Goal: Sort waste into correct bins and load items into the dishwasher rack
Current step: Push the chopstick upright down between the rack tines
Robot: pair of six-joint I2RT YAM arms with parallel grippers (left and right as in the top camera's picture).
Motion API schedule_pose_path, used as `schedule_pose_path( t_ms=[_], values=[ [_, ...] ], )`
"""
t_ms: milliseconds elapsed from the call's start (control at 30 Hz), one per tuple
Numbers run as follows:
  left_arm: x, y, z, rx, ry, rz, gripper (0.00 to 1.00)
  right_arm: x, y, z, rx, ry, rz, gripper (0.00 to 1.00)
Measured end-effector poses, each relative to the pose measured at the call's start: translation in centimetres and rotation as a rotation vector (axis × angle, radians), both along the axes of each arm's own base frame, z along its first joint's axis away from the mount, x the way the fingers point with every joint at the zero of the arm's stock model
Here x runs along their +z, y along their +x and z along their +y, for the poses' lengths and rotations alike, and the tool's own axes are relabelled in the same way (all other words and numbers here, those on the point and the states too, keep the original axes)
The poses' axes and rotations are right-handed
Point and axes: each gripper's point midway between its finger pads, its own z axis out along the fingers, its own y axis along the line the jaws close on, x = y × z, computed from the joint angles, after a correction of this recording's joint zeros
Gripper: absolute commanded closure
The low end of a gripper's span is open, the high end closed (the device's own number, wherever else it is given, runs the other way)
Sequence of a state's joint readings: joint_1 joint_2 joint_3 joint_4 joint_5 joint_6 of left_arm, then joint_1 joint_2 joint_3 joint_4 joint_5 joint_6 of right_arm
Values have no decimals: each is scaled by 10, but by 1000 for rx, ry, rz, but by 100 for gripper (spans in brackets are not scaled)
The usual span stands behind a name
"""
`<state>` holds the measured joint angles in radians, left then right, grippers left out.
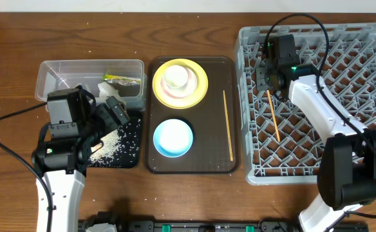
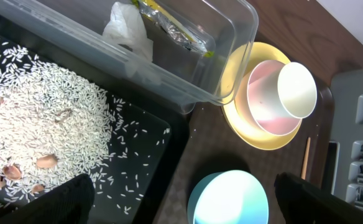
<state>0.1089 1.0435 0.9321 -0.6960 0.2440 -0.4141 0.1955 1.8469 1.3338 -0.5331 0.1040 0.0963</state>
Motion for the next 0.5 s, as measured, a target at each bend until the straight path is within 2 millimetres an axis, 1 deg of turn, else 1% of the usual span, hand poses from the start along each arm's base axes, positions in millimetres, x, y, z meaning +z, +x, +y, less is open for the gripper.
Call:
schedule_pose_path(
  t_ms=[67, 200, 500],
  values=[
    [0, 0, 0, 0, 0, 0, 5, 0, 0, 0, 1, -1, 0, 71],
    [0, 0, 0, 0, 0, 0, 5, 0, 0, 0, 2, -1, 2, 74],
    [0, 0, 0, 0, 0, 0, 5, -9, -1, 0, 2, -5, 21, 75]
  ],
)
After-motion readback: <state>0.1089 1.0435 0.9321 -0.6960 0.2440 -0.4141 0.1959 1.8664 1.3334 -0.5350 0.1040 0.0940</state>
